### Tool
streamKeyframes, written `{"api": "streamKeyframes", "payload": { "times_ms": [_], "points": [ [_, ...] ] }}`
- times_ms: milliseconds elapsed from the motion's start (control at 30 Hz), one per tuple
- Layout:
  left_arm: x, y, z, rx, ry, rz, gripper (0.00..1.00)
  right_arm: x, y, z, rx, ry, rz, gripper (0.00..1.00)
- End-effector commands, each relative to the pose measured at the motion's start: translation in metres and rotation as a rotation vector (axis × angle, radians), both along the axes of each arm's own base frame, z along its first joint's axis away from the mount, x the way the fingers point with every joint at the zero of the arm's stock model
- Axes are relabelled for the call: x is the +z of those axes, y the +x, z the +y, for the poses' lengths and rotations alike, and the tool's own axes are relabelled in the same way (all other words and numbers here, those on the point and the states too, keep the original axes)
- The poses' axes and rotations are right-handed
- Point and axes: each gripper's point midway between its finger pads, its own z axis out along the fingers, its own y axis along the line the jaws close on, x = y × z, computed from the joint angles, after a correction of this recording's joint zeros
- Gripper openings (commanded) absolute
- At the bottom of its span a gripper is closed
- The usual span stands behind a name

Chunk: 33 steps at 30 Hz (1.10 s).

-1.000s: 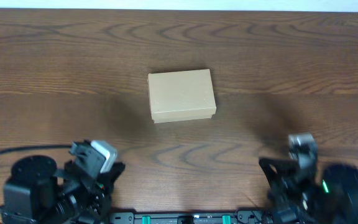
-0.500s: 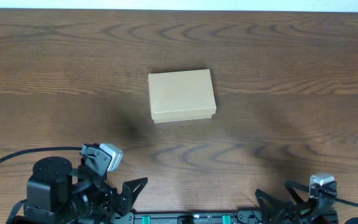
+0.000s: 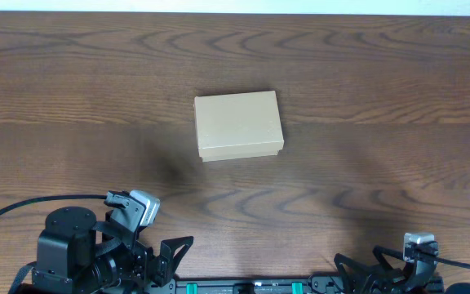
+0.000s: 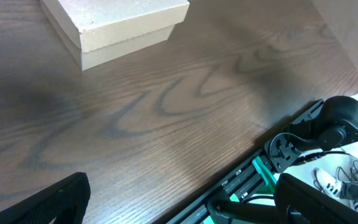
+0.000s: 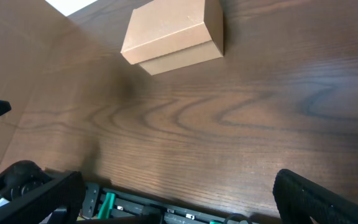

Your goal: Pack container

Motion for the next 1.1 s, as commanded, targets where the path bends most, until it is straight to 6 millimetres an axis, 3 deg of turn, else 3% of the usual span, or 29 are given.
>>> {"api": "streamKeyframes", "payload": {
  "times_ms": [0, 300, 467, 733, 1067],
  "points": [
    [-0.004, 0.003, 0.006, 0.018, 0.039, -0.02, 0.95, -0.002, -0.001, 0.001, 0.007, 0.009, 0.01, 0.99],
    [-0.009, 0.021, 0.05, 0.178, 0.223, -0.352, 0.95, -0.002, -0.001, 0.001, 0.007, 0.009, 0.01, 0.99],
    [-0.032, 0.039, 0.062, 0.275, 0.241, -0.432, 0.95, -0.002, -0.001, 0.001, 0.007, 0.009, 0.01, 0.99],
    [-0.077, 0.068, 0.048, 0.238, 0.168, -0.502, 0.95, -0.002, -0.001, 0.001, 0.007, 0.009, 0.01, 0.99],
    [-0.109, 0.087, 0.041, 0.245, 0.112, -0.505, 0.95, -0.002, -0.001, 0.001, 0.006, 0.009, 0.01, 0.99]
  ]
}}
